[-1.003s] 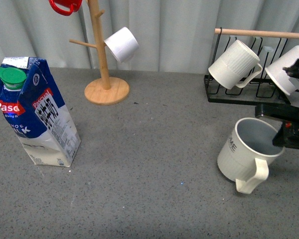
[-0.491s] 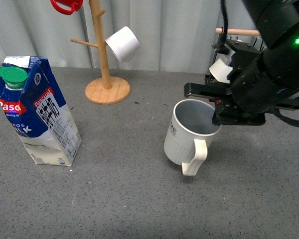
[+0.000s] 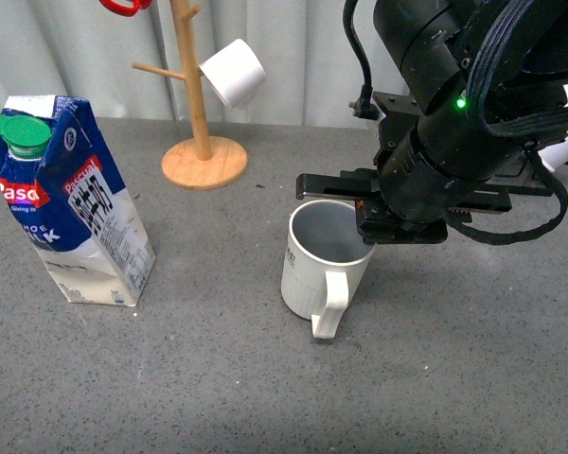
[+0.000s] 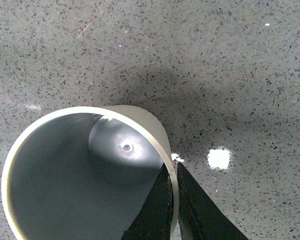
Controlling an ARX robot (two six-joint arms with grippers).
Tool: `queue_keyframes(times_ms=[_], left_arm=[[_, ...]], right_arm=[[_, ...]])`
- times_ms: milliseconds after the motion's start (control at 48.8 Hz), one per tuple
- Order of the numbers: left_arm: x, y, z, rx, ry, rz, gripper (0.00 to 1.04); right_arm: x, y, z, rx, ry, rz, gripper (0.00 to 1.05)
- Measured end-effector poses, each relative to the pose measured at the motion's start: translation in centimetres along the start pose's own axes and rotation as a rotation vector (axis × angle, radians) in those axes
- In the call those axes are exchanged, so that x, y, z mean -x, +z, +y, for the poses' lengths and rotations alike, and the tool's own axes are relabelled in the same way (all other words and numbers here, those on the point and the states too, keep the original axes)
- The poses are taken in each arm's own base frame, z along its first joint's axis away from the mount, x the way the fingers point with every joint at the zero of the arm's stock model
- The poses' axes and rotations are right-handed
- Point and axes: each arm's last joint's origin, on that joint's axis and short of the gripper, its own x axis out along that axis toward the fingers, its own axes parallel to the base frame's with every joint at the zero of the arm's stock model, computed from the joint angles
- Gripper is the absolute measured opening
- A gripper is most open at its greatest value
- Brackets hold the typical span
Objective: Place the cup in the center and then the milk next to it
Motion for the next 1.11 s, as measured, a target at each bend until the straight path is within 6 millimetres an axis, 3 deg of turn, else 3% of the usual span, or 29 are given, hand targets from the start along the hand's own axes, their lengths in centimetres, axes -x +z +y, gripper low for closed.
queue_keyframes(times_ms=[102,410,614,717,778,942,1044,1106], left_arm=[[0.0,0.0,0.0,0.000,0.000,0.000,0.98],[0.0,0.0,0.0,0.000,0.000,0.000,0.98],[0.0,0.0,0.0,0.000,0.000,0.000,0.98],[0.0,0.0,0.0,0.000,0.000,0.000,0.98],[0.0,0.0,0.0,0.000,0.000,0.000,0.98],[0.0,0.0,0.0,0.000,0.000,0.000,0.98],[0.0,0.0,0.0,0.000,-0.001,0.000,0.98],[0.0,0.0,0.0,0.000,0.000,0.000,0.98]], right_arm=[[-0.1,0.0,0.0,0.001,-0.004,-0.001,0.01],[0.3,0.5,-0.1,-0.024,0.010,-0.074,0.41],[2.5,0.8,-0.7,-0.044,0.031,-0.197,0.70],[5.1,0.9,-1.9,-0.077,0.050,-0.290,0.91],[6.1,0.8,-2.7,-0.094,0.066,-0.343,0.97],[8.0,0.2,-4.3,-0.118,0.049,-0.446,0.95],[7.2,-1.2,-5.4,-0.026,-0.107,-0.787,0.79],[7.3,-2.9,-6.3,0.035,-0.135,-0.900,0.70]])
